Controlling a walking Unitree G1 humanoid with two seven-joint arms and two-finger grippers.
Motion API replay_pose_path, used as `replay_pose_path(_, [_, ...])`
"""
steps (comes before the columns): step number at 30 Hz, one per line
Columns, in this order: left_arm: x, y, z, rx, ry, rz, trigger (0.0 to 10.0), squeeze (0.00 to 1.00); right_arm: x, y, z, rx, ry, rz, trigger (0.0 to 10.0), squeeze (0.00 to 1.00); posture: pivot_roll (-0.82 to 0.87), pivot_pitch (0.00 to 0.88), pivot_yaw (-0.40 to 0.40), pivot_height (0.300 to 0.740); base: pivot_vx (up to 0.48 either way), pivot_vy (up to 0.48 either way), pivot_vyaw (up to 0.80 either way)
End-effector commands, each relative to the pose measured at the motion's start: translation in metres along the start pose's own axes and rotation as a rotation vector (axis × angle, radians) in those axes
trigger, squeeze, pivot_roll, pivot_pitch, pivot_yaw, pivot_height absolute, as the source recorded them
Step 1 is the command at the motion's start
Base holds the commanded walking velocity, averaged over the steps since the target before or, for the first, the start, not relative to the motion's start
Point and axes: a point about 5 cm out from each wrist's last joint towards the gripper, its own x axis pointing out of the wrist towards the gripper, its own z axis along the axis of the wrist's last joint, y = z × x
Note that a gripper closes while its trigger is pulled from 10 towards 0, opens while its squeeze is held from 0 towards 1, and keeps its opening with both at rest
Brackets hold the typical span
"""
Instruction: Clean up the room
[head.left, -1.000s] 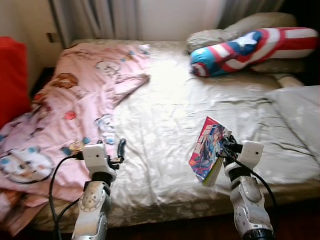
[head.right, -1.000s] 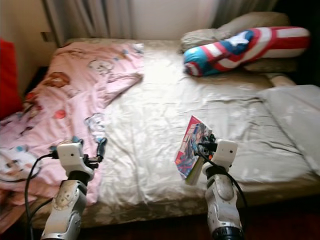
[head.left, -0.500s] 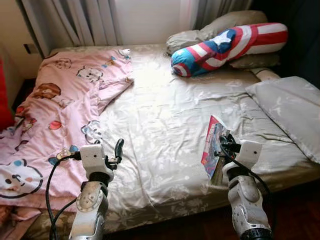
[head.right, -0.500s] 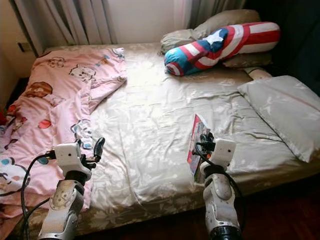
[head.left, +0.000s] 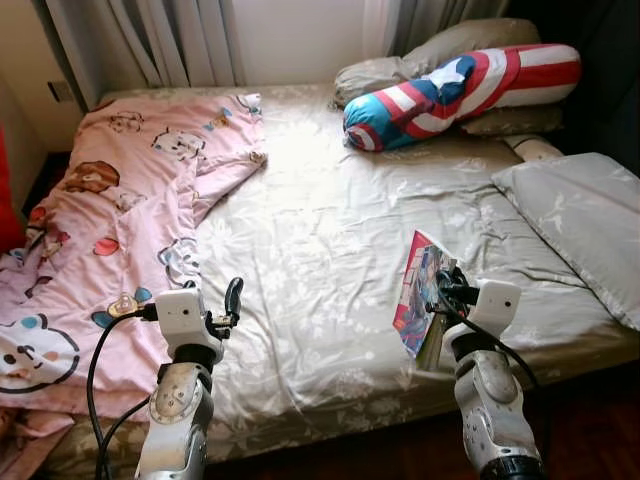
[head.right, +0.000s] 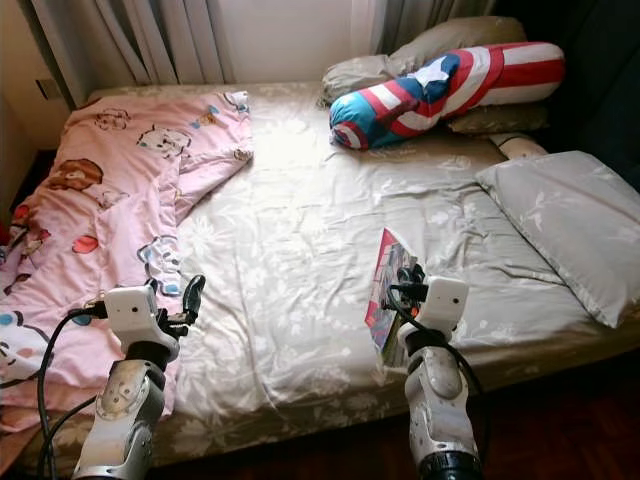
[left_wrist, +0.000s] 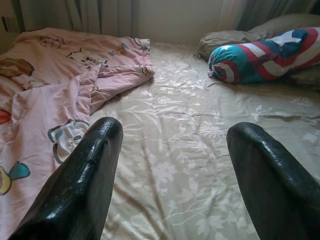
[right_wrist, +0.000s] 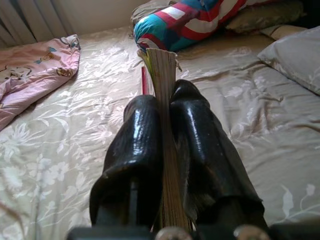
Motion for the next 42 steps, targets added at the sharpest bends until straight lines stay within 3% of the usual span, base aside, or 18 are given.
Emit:
replay_pose_path(1, [-0.0007, 0.0000, -0.0033, 0.017, 0.016, 0.002, 10.0, 0.00, 0.0045, 0.0029, 0.0101, -0.005, -0.051, 0.015, 10.0, 0.00, -0.05, 0.100, -0.054, 0.740, 0.000, -0.296, 0.00])
replay_pose_path(42, [0.0006, -0.0022, -0.0046, 0.016, 0.017, -0.027, 10.0, 0.00, 0.0045, 0.0017, 0.0085, -0.012, -0.047, 0.026, 10.0, 0.00, -0.06, 0.045, -0.035, 0.740, 0.000, -0.300, 0.00])
